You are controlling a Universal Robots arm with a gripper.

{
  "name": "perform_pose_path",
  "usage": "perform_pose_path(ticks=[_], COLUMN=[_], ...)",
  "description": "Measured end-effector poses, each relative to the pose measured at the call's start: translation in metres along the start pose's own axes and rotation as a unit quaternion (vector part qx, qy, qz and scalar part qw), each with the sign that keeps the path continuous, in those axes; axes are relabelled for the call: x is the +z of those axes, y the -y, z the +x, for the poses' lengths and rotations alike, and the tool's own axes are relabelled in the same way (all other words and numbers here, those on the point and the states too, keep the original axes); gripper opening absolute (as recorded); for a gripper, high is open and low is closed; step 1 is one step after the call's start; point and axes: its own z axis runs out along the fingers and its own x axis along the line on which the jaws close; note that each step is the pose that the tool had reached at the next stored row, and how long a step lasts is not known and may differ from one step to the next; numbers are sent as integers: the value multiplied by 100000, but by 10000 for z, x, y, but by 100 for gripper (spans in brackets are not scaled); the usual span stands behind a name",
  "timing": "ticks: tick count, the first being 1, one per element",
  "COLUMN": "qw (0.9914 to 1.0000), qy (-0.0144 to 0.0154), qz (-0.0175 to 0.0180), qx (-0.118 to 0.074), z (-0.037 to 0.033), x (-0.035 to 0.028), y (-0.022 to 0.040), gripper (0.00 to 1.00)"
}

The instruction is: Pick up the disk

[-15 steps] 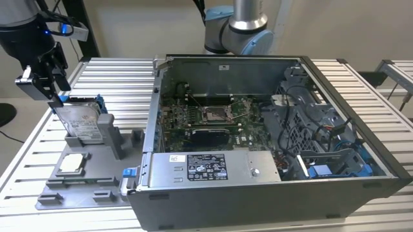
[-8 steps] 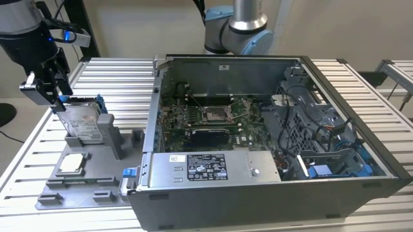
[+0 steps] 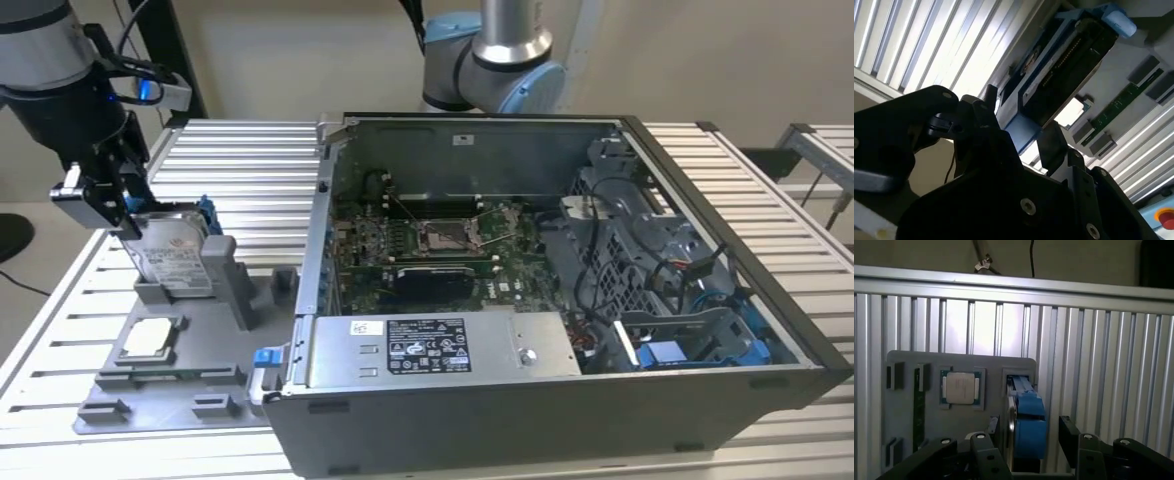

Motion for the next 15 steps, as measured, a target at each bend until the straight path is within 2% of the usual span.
perform_pose_path(ticks=[7,15], qw=[100000,100000], qy=[140,260], qz=[83,106], qx=[-11,-10], z=[9,15], x=[126,234], y=[-2,-2], gripper=[100,100])
